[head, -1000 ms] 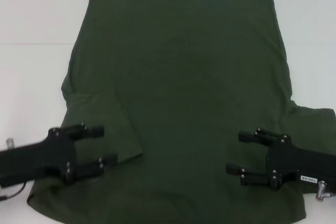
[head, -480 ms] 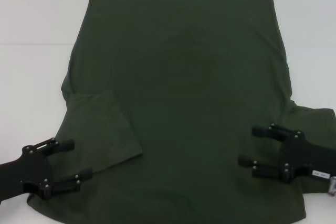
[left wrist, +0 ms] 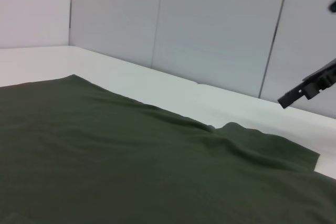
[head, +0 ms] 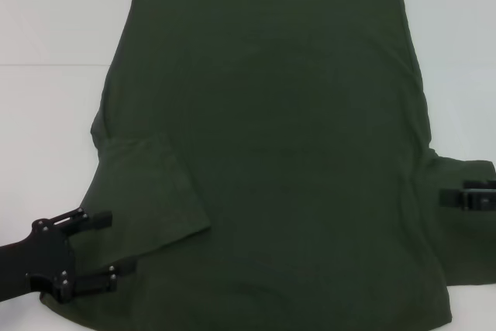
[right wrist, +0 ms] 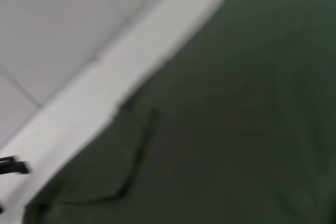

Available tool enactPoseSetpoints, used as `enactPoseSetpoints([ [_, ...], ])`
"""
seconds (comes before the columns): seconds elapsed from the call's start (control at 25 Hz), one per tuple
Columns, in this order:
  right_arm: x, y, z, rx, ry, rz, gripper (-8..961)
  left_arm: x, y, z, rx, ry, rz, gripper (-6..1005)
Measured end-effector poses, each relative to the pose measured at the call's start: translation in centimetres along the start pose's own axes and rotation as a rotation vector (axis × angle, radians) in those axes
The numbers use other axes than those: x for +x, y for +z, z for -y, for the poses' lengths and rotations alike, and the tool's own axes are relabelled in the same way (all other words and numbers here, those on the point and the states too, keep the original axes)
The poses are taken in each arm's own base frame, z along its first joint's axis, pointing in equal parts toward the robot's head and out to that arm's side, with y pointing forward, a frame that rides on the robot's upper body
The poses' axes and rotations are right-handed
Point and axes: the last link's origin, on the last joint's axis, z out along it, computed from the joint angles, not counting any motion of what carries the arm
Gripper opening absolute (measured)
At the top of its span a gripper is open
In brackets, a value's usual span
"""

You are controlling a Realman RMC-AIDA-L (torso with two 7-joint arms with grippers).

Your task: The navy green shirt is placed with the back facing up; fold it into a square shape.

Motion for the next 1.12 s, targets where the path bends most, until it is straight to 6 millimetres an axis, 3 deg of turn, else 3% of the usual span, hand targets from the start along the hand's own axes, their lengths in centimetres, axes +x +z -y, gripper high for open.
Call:
enactPoseSetpoints([
  [0.2,-1.2,-1.6,1.1,0.150,0.283,-0.186,894,0.1,-0.1,-0.1,-0.013,0.014,0.003,860],
  [0.48,-1.2,-3.8,2.8,0.307,0.506,-0.225,894,0.2,0.2,0.1,-0.026,0.030,0.028,860],
  [0.68,-0.5,-4.3,3.9,0.398,0.547,-0.239,894,0.1,0.3,0.2,-0.025,0.036,0.040,859],
  [1.12,0.4,-2.6,4.9,0.398,0.556,-0.253,895,0.2,0.3,0.1,-0.021,0.037,0.035,859],
])
